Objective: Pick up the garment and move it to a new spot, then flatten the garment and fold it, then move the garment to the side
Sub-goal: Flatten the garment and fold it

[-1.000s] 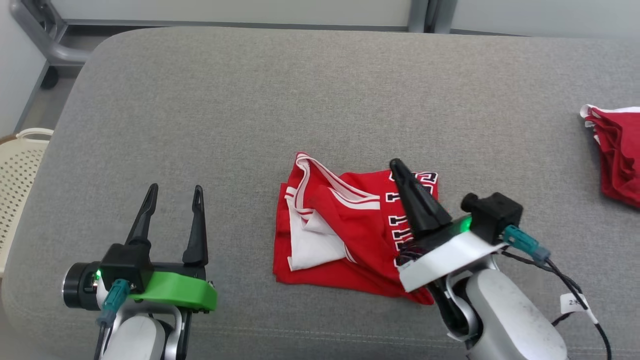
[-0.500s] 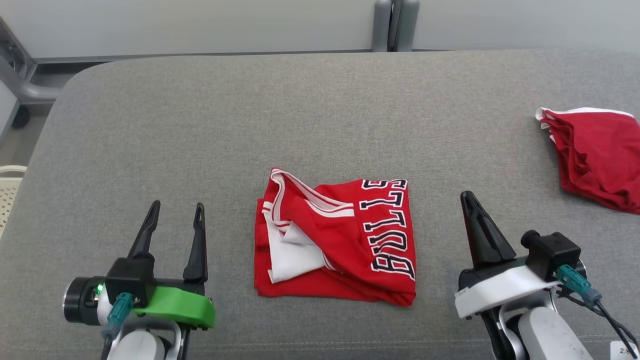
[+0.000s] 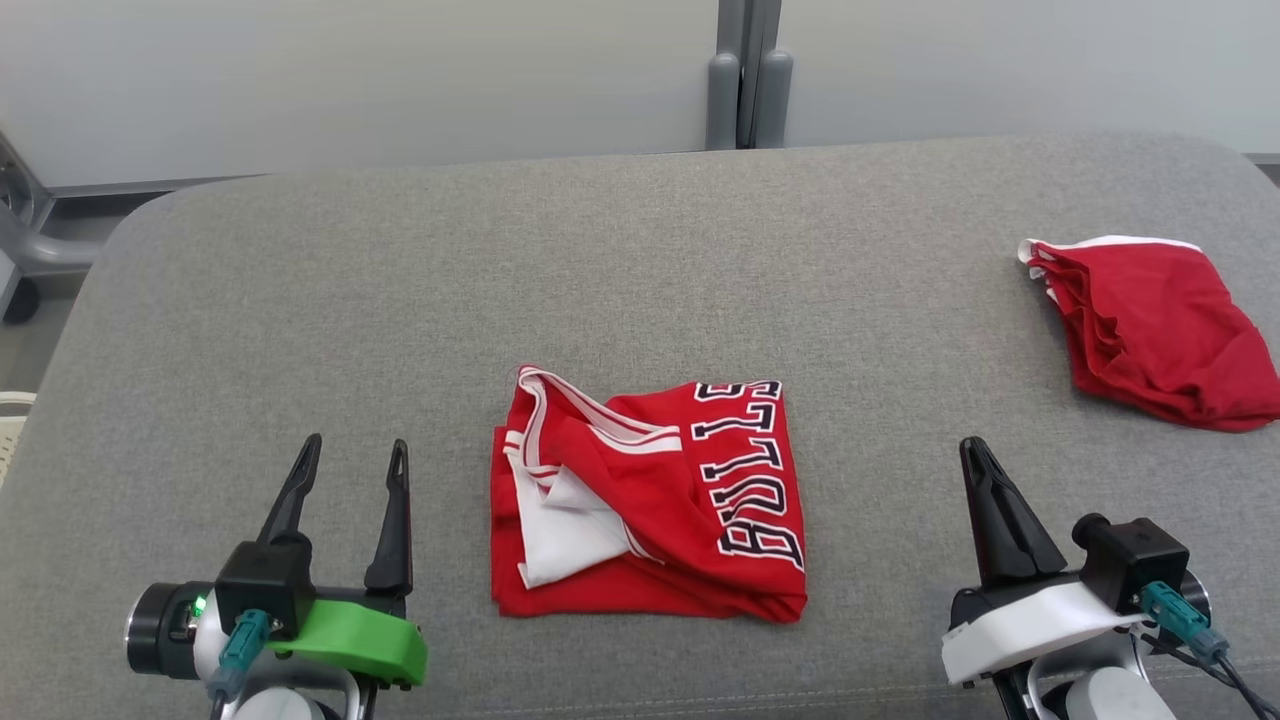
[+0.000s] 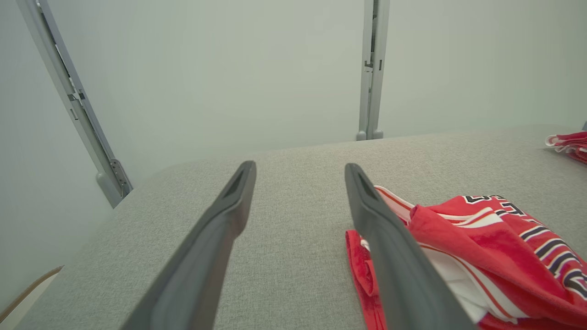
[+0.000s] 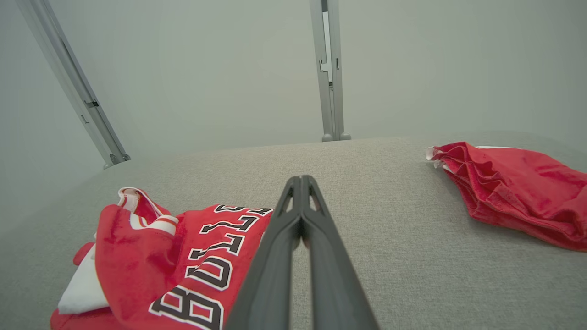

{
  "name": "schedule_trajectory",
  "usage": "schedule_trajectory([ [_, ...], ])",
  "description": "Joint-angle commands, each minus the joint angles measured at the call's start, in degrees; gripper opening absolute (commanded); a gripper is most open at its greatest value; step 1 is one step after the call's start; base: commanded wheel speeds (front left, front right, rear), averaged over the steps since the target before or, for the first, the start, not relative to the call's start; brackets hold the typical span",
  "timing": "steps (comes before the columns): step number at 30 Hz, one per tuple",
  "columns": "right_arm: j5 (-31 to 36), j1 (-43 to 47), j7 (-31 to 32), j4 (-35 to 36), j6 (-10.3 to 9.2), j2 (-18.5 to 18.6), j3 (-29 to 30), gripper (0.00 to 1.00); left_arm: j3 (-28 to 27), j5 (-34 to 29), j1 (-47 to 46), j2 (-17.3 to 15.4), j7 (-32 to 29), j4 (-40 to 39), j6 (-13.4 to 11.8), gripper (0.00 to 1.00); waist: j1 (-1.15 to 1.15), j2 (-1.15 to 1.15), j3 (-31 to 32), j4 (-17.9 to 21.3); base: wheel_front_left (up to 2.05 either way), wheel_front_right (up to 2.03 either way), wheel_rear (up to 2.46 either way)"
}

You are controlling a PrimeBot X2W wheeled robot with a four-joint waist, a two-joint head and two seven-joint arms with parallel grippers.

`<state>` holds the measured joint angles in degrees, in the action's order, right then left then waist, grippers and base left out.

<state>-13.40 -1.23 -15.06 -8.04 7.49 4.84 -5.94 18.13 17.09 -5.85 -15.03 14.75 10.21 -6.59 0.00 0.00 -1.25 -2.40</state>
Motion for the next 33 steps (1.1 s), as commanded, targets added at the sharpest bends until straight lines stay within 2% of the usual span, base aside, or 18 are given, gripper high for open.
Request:
schedule_trajectory([
  [1,0.03,0.87,-0.14,0.15,-0.01,0.15,0.24,0.0,-0.1,0.29,0.74,-0.29,0.02,-0.11,-0.36,1.0,0.0,0.0,0.14,0.09,0.0,0.0,0.0],
  [10,-0.44,0.45,0.28,-0.13,-0.02,-0.09,0.39,0.0,0.37,0.38,0.04,-0.41,-0.21,-0.41,-0.54,1.0,0.0,0.0,-0.33,-0.69,0.0,0.0,0.0],
  [16,-1.29,-2.53,1.68,-2.73,-0.01,0.47,-1.77,0.0,0.71,0.5,-1.34,-0.11,-0.22,-0.83,-0.48,1.0,0.0,0.0,-1.72,-3.14,0.0,0.0,0.0],
  [25,-4.43,-13.29,2.16,-16.83,-0.02,0.67,-12.57,0.0,1.44,0.88,-3.17,1.02,0.07,-0.62,0.07,1.0,0.0,0.0,-5.01,-9.01,0.0,0.0,0.0],
  [32,-7.26,-21.65,0.86,-29.44,-0.02,-0.2,-18.68,0.0,1.39,1.03,-4.15,2.01,0.36,0.12,0.64,1.0,0.0,0.0,-7.25,-12.43,0.0,0.0,0.0],
  [33,-7.26,-21.65,0.86,-29.44,-0.02,-0.2,-18.68,0.0,1.39,1.03,-4.15,2.01,0.36,0.12,0.64,1.0,0.0,0.0,-7.25,-12.43,0.0,0.0,0.0],
])
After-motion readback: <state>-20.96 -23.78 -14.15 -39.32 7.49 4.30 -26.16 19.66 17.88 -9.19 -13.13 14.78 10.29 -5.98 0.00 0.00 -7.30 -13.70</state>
